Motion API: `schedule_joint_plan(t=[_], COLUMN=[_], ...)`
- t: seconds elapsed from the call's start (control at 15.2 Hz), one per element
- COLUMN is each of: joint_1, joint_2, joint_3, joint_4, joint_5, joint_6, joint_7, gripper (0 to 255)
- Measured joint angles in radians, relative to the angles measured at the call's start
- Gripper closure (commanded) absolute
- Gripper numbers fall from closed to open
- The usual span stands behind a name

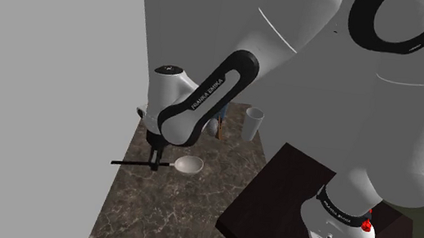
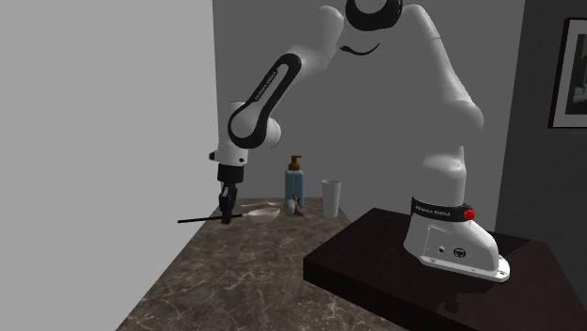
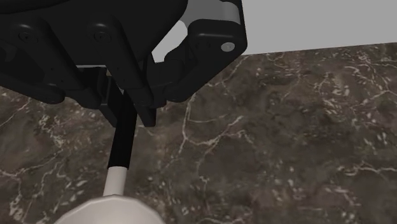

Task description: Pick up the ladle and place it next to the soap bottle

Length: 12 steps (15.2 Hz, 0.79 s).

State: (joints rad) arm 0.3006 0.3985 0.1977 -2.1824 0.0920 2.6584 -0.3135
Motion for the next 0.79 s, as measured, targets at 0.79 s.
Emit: schedule_joint_plan(t=[0.79], joint_1=[-0.012], joint_2=[-0.134], joint_3=[0.012], joint_4=[0.004], joint_5=[0.018], joint_6=[-0.137], joint_7=[0.003], gripper=[255])
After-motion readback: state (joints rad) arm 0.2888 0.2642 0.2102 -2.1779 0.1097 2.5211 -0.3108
